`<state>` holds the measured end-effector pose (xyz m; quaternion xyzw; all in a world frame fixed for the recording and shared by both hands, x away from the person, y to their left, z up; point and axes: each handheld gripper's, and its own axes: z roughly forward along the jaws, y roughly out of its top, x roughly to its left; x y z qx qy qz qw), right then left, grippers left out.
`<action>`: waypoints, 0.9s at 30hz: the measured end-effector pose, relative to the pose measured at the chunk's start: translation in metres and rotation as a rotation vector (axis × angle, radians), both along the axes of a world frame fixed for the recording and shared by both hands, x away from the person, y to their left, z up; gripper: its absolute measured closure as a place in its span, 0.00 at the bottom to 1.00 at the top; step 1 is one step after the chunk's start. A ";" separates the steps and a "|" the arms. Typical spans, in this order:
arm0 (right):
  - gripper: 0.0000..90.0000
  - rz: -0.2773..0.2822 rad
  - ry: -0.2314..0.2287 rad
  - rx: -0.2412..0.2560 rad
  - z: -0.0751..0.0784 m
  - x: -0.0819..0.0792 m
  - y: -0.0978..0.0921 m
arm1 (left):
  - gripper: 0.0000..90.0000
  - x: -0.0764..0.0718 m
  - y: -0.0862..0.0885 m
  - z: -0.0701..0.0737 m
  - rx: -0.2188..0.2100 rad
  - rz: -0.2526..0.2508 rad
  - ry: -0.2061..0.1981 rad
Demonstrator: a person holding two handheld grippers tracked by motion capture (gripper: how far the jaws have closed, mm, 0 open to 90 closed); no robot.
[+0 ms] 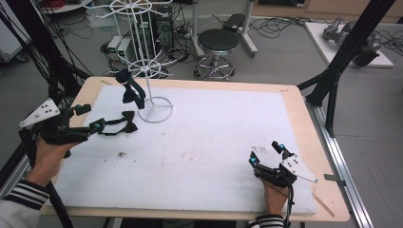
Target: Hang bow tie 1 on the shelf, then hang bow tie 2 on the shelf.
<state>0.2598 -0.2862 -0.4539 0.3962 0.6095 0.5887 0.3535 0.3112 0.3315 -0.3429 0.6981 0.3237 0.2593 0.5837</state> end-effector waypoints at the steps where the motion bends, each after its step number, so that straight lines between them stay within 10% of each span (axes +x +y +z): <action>1: 0.11 -0.001 0.000 0.000 0.000 0.000 0.000 | 0.22 -0.002 0.000 -0.003 0.000 0.004 0.002; 27: 0.11 0.001 -0.001 0.001 0.000 0.000 0.000 | 0.22 -0.001 -0.005 -0.018 0.023 0.035 0.036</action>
